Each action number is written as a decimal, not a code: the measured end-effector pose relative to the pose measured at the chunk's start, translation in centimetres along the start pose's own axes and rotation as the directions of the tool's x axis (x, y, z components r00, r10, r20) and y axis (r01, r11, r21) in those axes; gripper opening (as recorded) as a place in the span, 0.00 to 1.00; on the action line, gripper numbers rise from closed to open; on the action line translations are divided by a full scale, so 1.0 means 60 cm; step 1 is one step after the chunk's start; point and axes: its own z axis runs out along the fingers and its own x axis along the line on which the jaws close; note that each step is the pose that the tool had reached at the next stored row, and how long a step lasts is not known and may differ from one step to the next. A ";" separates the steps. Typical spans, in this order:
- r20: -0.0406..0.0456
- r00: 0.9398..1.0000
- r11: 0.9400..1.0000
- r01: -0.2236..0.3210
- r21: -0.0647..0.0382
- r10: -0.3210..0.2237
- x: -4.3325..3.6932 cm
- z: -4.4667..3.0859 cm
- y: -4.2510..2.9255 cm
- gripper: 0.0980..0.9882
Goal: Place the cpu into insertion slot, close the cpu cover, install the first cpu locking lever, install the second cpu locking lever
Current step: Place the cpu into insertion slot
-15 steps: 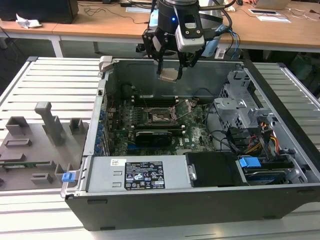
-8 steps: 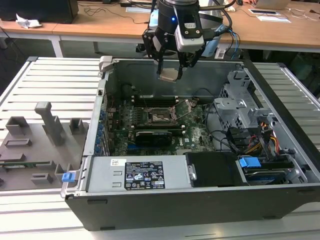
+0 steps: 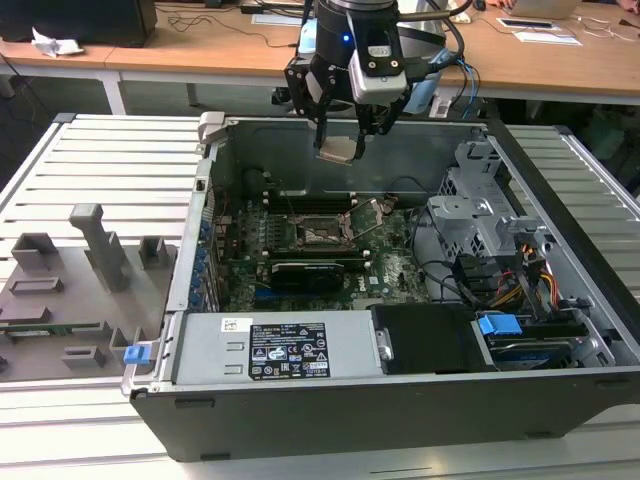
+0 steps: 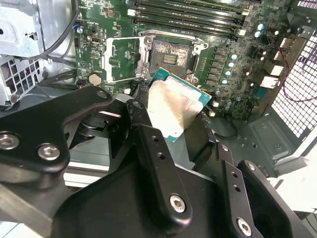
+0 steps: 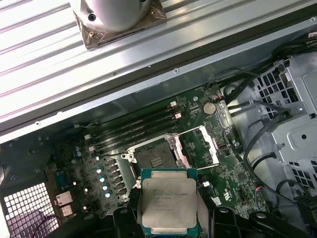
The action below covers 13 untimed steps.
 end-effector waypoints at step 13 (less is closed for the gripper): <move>0.002 1.000 1.000 -0.022 0.000 0.022 0.000 0.000 0.000 0.49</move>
